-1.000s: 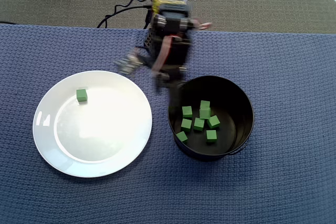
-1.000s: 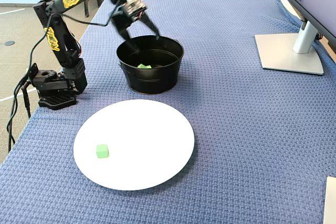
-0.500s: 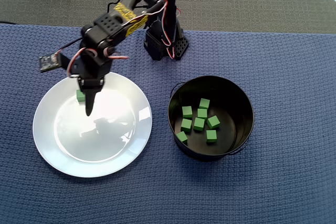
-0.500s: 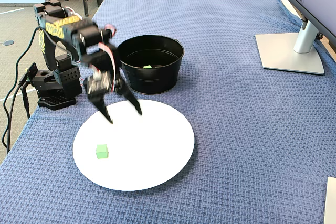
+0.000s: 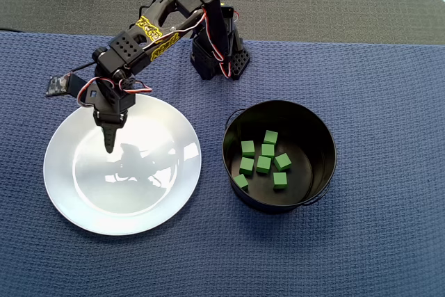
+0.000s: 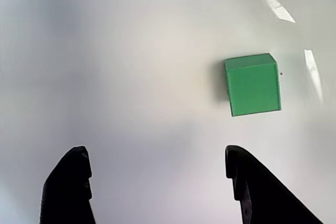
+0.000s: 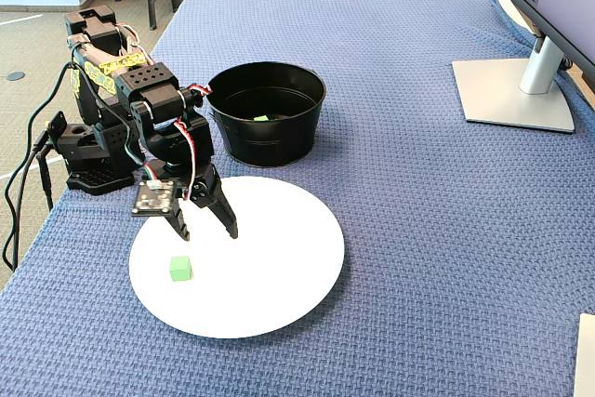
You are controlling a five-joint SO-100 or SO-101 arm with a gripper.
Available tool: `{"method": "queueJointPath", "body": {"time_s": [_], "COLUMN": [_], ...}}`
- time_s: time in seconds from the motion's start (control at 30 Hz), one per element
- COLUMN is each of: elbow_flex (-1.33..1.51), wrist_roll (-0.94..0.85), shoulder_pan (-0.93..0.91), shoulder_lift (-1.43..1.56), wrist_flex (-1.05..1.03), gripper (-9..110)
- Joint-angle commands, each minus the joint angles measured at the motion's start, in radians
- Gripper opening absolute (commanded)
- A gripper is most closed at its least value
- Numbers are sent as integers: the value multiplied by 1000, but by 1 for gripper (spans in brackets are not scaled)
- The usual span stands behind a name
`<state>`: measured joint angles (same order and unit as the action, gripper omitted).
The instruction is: Pick up the green cubes from the white plate and place them in the black recipient
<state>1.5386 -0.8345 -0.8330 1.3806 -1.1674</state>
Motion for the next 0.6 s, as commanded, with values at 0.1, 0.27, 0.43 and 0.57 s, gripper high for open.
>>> {"method": "queueJointPath", "body": {"time_s": [0.1,0.27,0.43,0.57], "elbow_flex": [-41,-51,-37,-9], "wrist_roll": [-3,-92,-258,-393], "shoulder_pan": [-6,-21,-49,-71], "shoulder_lift": [11,-26,-35,-37], "wrist_flex": [-57,-43,-3,43], "gripper": [24,24,24,26]}}
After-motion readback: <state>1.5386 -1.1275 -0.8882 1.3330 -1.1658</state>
